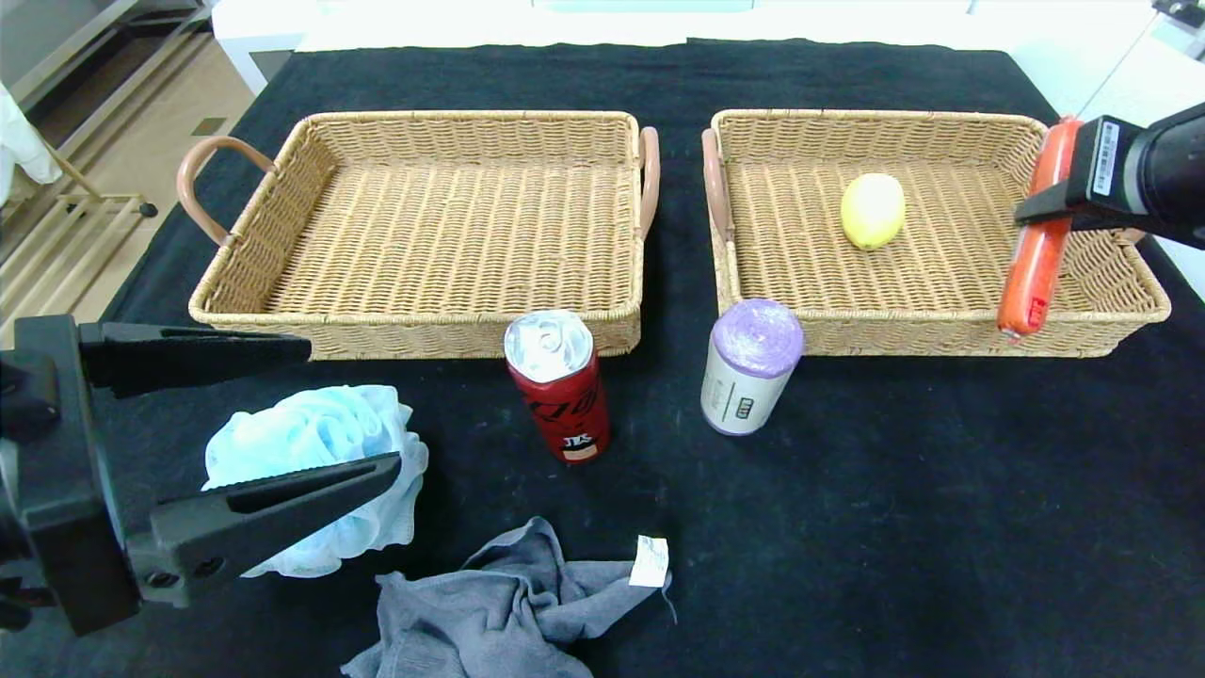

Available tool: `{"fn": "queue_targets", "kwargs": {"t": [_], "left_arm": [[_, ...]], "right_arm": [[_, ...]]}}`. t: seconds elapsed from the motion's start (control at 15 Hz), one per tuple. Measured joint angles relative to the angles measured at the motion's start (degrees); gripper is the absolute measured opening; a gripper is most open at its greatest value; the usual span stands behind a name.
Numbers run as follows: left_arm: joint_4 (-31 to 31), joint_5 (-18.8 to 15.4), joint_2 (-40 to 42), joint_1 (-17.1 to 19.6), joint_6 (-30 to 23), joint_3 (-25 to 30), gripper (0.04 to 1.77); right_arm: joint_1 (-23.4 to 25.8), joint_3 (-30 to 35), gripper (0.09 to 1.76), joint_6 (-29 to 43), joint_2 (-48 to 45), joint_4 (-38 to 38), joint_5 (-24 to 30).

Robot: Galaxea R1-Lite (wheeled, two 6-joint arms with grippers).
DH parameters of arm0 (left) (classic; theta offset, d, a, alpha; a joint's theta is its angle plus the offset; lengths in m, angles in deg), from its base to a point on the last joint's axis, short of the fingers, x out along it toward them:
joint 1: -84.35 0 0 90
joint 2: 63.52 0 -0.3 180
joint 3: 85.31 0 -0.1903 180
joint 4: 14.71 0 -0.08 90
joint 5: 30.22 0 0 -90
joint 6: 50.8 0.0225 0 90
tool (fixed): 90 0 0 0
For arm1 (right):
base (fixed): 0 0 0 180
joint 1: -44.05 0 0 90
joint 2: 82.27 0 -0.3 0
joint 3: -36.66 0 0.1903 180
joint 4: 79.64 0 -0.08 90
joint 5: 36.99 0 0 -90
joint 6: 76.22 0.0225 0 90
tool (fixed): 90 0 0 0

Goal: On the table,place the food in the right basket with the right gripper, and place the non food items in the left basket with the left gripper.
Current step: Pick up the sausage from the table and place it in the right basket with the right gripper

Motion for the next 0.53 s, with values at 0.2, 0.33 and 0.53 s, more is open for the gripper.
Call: {"fn": "queue_targets", "kwargs": {"t": [0.2,0.33,0.53], "left_arm": [[0.02,-0.02,0.0,0.0,0.0,0.0,1.72],[0.0,-0.07,0.0,0.0,-0.02,0.0,1.72],[-0.02,-0.05,0.02,0.0,0.0,0.0,1.72]], "right_arm": [[2.97,-3.54,0.42,-3.72,3.97,6.03,0.0],[4.58,-3.89,0.42,-4.84,6.1,10.42,0.02],[6.88,-4.04,0.42,-5.51,9.12,16.63,0.05]]}}
